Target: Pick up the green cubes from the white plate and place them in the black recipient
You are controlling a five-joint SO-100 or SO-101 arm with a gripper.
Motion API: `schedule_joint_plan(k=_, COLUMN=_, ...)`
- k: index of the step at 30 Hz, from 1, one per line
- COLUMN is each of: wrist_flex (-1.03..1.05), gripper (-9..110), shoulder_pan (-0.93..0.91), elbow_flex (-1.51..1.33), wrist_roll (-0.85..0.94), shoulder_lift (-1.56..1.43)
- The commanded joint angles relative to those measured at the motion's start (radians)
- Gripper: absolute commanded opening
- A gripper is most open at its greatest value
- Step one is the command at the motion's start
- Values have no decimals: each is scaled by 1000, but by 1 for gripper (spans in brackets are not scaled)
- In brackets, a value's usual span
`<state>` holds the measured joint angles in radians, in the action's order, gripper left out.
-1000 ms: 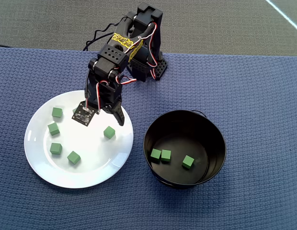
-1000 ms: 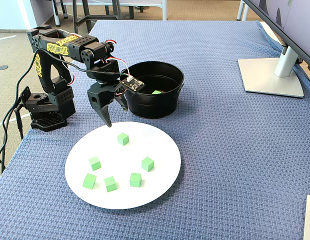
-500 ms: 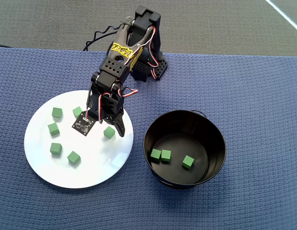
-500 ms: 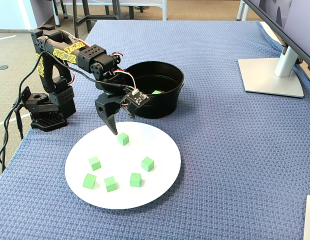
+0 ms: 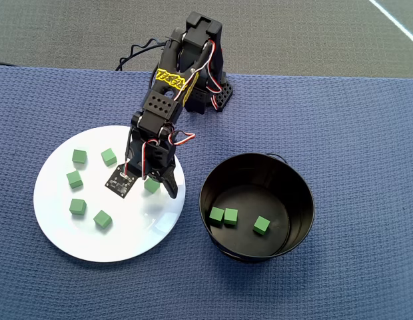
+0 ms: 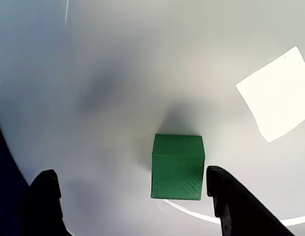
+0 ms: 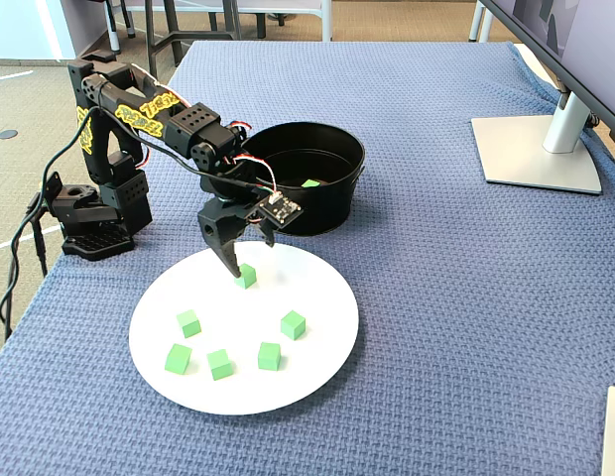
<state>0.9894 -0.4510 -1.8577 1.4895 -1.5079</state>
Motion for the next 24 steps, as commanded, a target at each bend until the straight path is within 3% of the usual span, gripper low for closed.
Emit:
schedule_joint_plan(k=1, wrist_flex=-23, gripper=34, shoulder_pan=14, elbow_flex=2, wrist_roll=-11, shoulder_lift=-5)
schedule_joint_plan(k=21, wrist_flex=-92, gripper=29, shoulder_pan=3, elbow_flex=-23, wrist_roll=-23, shoulder_lift=63)
schedule_joint_plan(k=22, wrist_flex=-92, gripper=27, shoulder_pan=3, elbow_flex=-23, wrist_roll=-25, shoulder_lift=63)
schedule_joint_plan(k=24, wrist_flex=-110, gripper=2, shoulder_pan=5, elbow_flex=-28, wrist_roll=-43, shoulder_lift=63)
